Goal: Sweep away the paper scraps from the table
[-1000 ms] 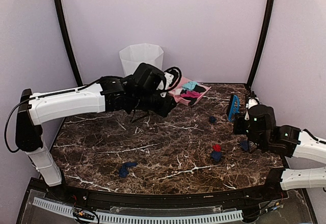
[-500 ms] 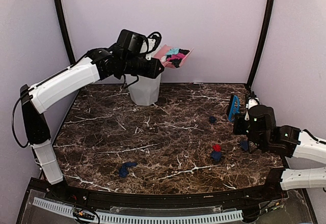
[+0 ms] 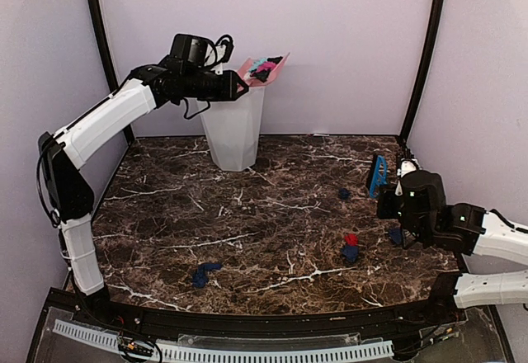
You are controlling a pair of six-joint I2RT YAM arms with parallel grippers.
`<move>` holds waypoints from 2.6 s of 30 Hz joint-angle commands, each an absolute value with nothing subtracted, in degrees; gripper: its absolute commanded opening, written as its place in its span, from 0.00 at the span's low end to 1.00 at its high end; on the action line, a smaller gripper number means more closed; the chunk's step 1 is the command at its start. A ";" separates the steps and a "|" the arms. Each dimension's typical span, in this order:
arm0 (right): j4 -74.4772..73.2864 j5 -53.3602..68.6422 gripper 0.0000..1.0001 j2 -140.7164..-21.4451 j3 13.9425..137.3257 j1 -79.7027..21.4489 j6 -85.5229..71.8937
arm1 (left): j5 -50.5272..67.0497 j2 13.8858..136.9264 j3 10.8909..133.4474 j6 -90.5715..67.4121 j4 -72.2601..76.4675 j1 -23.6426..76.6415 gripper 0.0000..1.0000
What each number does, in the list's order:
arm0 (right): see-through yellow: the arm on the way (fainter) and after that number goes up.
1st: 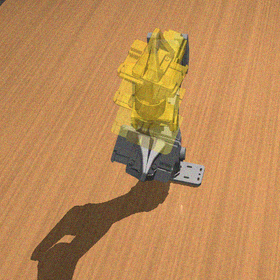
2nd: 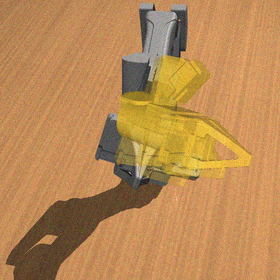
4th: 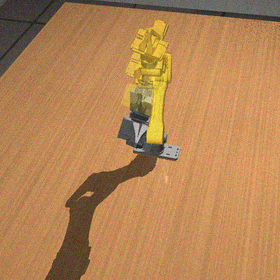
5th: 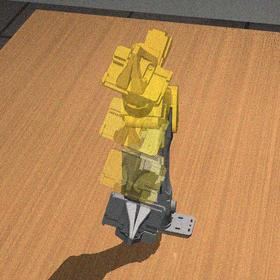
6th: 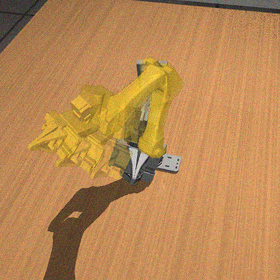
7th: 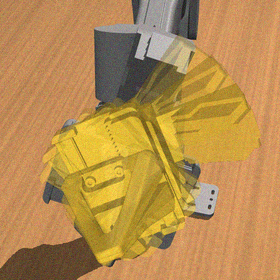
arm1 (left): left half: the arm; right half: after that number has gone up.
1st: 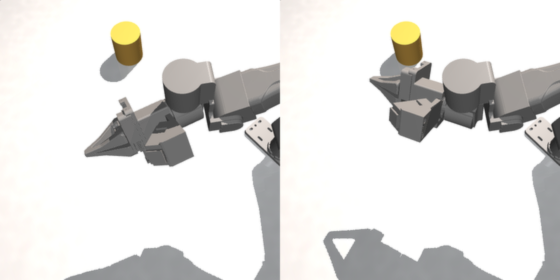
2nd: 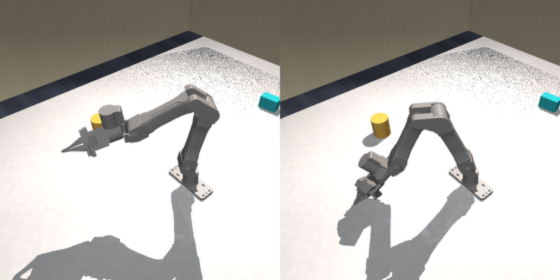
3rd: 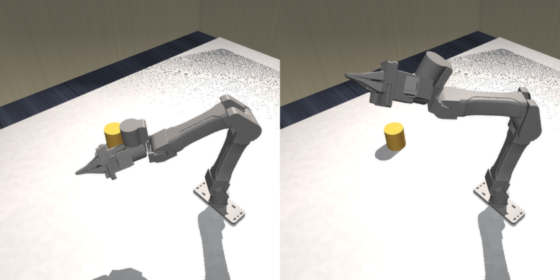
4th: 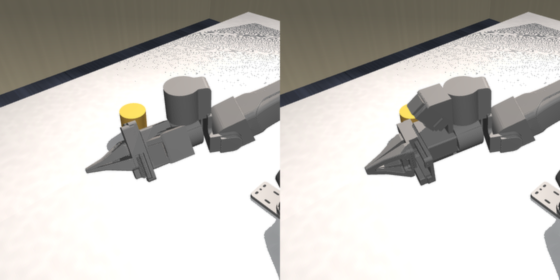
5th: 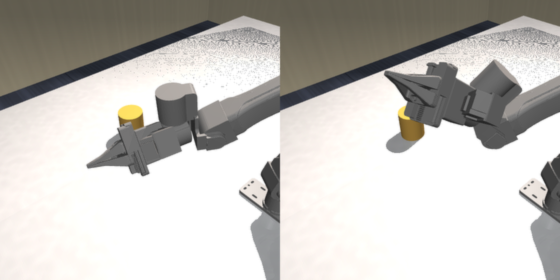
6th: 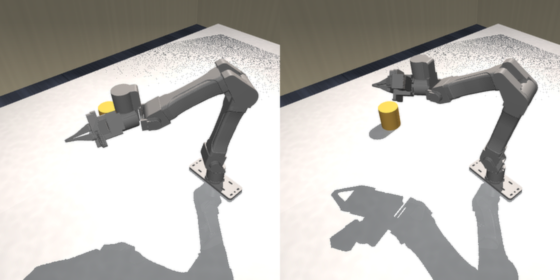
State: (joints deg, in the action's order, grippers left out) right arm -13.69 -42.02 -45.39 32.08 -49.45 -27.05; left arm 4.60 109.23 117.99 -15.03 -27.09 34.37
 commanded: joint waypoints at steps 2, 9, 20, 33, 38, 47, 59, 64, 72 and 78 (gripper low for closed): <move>-11.18 -42.02 0.00 -45.99 31.82 -48.96 -26.81 | 12.40 110.98 122.12 -19.53 -24.41 31.71 0.00; -10.82 -41.58 0.00 -46.46 32.04 -48.96 -26.46 | 17.18 111.15 122.81 -25.54 -19.32 28.99 0.00; -10.20 -40.65 0.00 -47.33 32.50 -48.95 -26.10 | 23.77 108.72 119.80 -39.18 -9.51 25.60 0.00; -10.18 -40.17 0.00 -47.00 32.46 -48.96 -26.02 | 31.98 109.14 113.58 -57.71 6.67 21.74 0.00; -10.40 -40.17 0.00 -46.66 32.36 -48.96 -26.10 | 34.29 109.65 110.96 -64.16 11.59 20.54 0.00; -10.60 -40.21 0.00 -46.72 32.47 -48.96 -26.30 | 35.28 109.19 104.22 -74.61 21.04 19.58 0.00; -10.78 -40.30 0.00 -46.51 32.49 -48.96 -26.41 | 33.40 105.55 96.21 -80.29 31.93 19.35 0.00; -10.16 -40.11 0.00 -46.55 32.58 -48.96 -25.99 | 34.17 105.58 97.18 -79.16 31.23 19.34 0.00; -7.75 -39.69 0.00 -48.13 34.70 -48.66 -24.69 | 35.42 105.73 104.06 -63.60 19.91 19.45 0.00; -6.91 -37.57 0.00 -54.06 40.07 -46.50 -24.12 | 31.03 104.00 107.67 -47.30 4.72 21.82 0.00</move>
